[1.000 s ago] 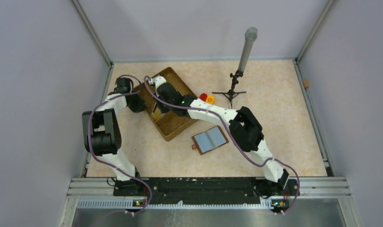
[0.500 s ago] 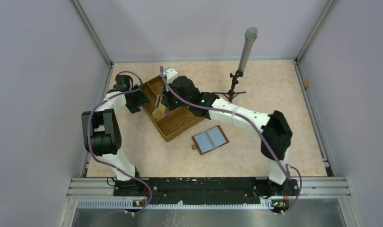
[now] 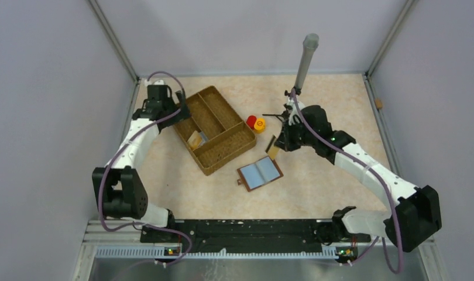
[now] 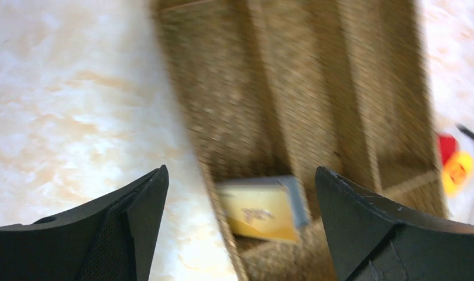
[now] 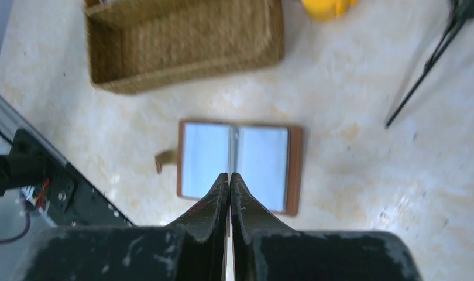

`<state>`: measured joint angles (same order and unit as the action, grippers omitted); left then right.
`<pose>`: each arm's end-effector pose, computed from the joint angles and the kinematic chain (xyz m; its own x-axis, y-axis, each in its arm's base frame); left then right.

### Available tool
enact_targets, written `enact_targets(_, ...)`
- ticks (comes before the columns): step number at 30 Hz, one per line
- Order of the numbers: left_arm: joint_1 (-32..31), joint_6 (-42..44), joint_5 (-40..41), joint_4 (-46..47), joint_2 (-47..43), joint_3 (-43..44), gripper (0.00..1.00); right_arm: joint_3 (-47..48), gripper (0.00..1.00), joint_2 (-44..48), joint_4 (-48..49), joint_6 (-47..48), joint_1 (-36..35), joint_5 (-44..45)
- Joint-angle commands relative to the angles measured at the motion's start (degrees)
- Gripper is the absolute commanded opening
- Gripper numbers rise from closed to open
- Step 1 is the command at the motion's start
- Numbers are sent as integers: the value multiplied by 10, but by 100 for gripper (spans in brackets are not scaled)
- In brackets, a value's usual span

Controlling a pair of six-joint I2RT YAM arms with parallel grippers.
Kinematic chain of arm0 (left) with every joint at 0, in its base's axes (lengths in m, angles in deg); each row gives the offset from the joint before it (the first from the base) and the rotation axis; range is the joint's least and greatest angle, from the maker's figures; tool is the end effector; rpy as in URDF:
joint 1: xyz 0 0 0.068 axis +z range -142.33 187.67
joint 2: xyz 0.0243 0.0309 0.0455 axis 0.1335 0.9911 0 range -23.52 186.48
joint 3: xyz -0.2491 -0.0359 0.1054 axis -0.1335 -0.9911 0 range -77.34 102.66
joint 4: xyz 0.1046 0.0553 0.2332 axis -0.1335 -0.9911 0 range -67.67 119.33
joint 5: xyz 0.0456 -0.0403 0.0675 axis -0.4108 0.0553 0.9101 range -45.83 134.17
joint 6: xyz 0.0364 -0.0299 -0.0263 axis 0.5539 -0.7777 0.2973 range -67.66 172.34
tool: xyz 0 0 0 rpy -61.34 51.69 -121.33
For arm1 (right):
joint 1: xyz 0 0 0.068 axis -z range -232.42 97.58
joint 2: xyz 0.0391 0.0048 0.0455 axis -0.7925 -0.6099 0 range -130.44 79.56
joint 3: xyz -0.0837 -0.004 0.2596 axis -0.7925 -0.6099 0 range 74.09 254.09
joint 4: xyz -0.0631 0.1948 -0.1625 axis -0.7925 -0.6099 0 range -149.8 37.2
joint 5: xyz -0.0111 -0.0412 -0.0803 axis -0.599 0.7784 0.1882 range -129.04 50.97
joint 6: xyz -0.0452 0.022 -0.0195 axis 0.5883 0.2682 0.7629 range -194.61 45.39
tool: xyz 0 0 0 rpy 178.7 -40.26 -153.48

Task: Put the credit cards into the card holder
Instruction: Insert the credit card into the card holder.

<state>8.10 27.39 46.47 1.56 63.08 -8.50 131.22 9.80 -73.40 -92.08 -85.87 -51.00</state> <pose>0.3327 0.0039 0.2812 -0.6320 -0.4262 -0.6472 -0.3332 0.9035 -0.2696 0.2227 0.1560 0.3066 -0.6414 -0.0717 -0.7638 -0.5151 0.7781 0.3595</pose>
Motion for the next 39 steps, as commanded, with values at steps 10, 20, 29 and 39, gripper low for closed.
enact_targets(10,-274,-105,-68,19,-142,-169,95,-116,0,-60,-18,27,137,-275)
enact_targets(20,-361,-226,-155,185,-123,-285,95,-104,0,-142,31,29,137,-281)
enact_targets(29,-386,-225,-105,171,-102,-280,94,-101,0,-176,58,26,129,-307)
enact_targets(39,-408,-141,-29,75,-143,-180,94,-96,0,-192,61,32,119,-297)
